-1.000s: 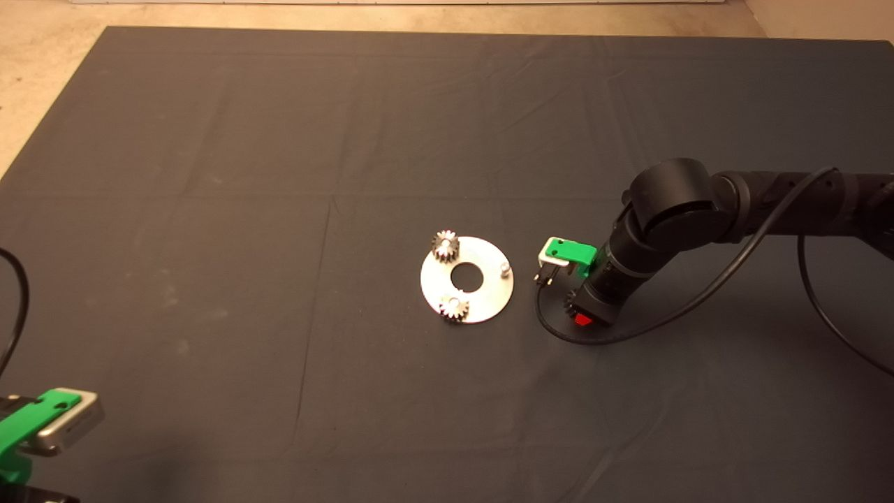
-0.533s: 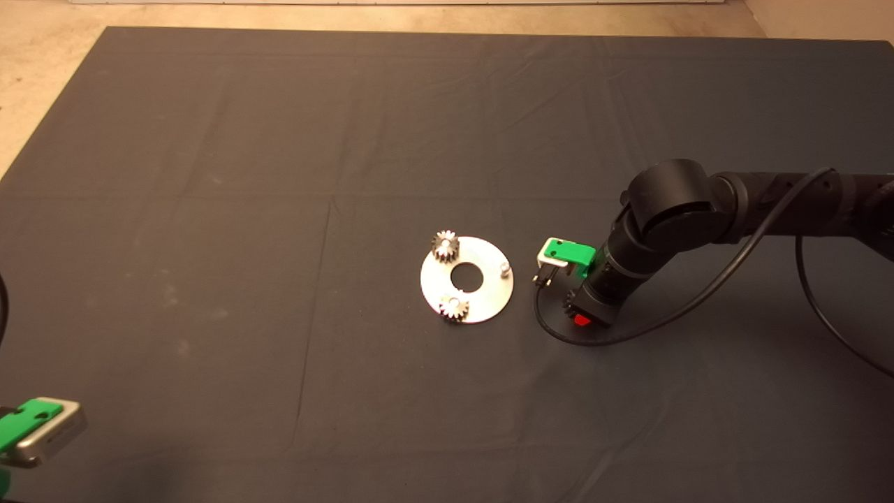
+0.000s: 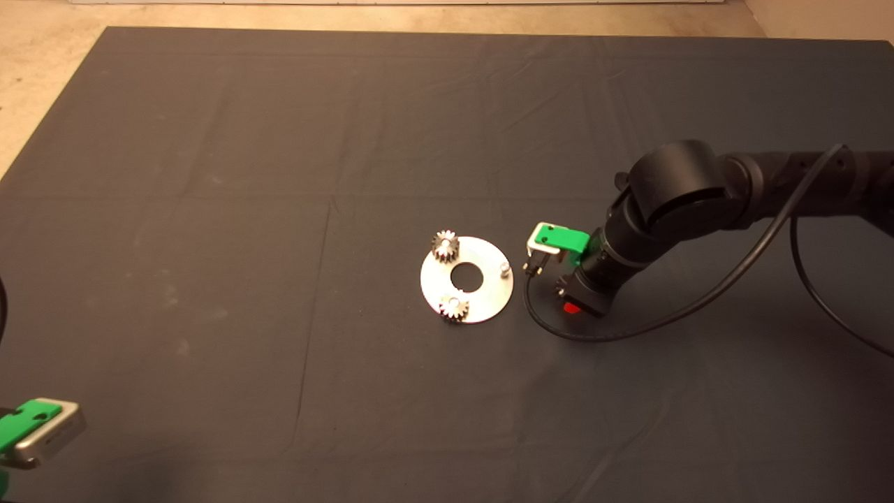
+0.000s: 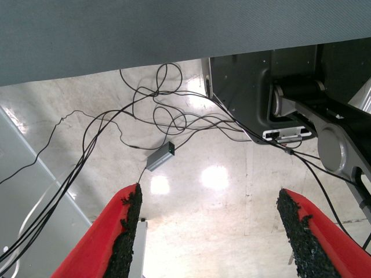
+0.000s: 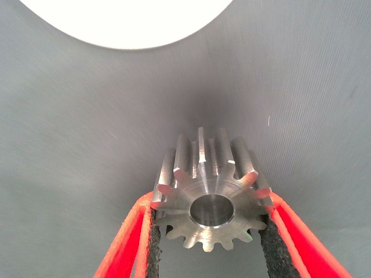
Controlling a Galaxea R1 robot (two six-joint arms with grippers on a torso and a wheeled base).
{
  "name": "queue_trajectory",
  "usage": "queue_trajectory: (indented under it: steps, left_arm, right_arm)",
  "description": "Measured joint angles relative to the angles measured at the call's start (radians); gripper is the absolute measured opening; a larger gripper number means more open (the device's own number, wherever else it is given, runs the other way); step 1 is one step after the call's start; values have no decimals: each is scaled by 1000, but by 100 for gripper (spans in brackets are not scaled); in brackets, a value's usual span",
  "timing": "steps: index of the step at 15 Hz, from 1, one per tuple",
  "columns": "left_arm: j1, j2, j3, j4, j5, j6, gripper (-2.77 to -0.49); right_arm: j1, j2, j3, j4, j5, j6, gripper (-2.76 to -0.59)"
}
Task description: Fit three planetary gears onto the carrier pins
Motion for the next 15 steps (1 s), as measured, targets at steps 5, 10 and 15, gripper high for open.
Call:
queue_trajectory:
  steps: [5,10,15]
  left_arm:
    - [0,0,0,0,0,0,-165]
    - [0,0,0,0,0,0,-165]
    - [0,0,0,0,0,0,-165]
  right_arm:
    - [15,67,0,1,-6,43,-236]
    - [24,132,-62,1,-1,57,-236]
    - [24,168,-125,1,1,56,-236]
